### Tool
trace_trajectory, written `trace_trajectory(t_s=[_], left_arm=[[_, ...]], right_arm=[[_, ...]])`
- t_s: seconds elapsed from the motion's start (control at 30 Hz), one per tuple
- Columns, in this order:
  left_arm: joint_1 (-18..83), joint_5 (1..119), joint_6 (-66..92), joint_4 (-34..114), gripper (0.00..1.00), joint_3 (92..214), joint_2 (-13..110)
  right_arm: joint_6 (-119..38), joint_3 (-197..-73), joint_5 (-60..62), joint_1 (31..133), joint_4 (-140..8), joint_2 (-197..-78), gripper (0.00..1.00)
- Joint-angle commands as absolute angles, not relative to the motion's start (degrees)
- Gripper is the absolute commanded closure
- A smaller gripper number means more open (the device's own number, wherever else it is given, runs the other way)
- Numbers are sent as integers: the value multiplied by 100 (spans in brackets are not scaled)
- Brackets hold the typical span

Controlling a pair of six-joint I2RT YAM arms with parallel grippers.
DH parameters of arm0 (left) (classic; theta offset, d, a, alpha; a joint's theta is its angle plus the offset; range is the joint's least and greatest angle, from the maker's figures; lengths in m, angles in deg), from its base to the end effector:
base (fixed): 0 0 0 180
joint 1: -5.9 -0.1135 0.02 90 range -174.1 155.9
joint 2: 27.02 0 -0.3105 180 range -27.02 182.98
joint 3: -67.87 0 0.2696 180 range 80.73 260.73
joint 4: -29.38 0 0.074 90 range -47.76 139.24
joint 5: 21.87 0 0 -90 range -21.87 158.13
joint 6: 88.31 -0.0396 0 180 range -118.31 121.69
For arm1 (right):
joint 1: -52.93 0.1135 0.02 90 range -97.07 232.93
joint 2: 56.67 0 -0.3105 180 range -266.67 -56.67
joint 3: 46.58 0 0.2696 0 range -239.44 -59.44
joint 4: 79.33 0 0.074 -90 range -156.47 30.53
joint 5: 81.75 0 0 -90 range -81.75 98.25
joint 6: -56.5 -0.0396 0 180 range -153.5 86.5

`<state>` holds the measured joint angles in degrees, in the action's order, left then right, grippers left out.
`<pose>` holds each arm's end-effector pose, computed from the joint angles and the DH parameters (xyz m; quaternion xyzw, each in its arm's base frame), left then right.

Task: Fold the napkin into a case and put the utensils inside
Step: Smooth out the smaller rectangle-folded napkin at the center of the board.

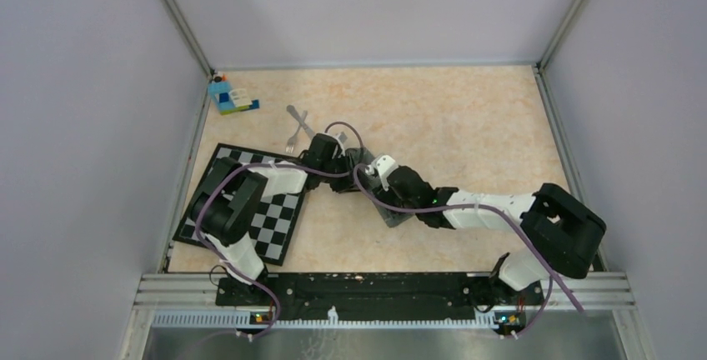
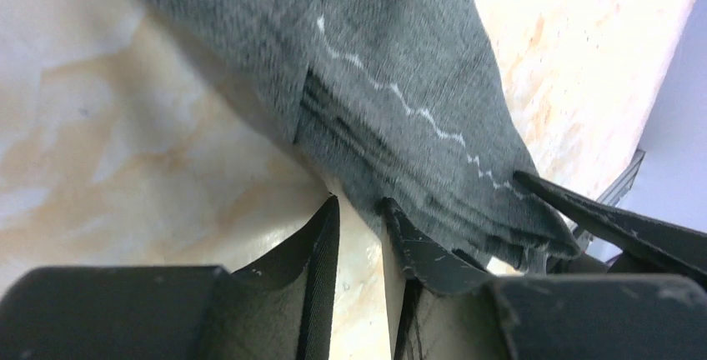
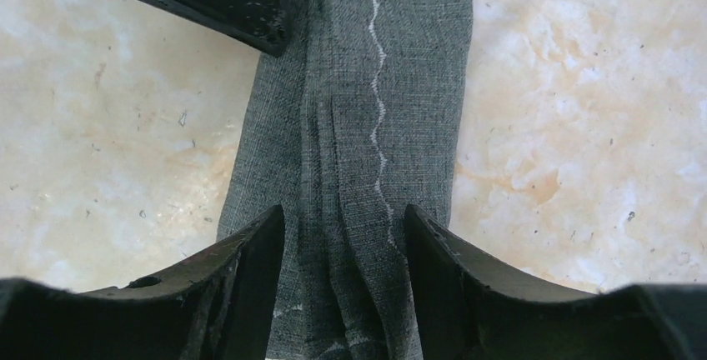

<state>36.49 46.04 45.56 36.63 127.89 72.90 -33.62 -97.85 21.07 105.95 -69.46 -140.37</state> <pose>0.2985 -0.1938 0.1653 -0.0361 0.9156 -0.3589 0.1776 0.1855 0.2318 0.2018 -0.3644 0.8339 0.0884 0.4051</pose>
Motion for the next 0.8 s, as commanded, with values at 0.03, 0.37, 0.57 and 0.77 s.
trace_trajectory(t_s=[0.03, 0.37, 0.57, 0.77], left_arm=[[3666, 4549, 4634, 3912, 69, 12297, 7155], [3757, 4480, 4895, 3600, 74, 12265, 7424], [3818, 4290, 5083, 3285, 75, 12129, 7472], [3912, 4258, 5338, 3144, 65, 11734, 7064]], right_arm=[[-3124, -10022, 2660, 10906, -7074, -14241, 46], [-3167, -10032, 3482, 11192, -7252, -14358, 72], [-3301, -10095, 3296, 11191, -7248, -14184, 100], [-3763, -10107, 3032, 11191, -7264, -14115, 100]])
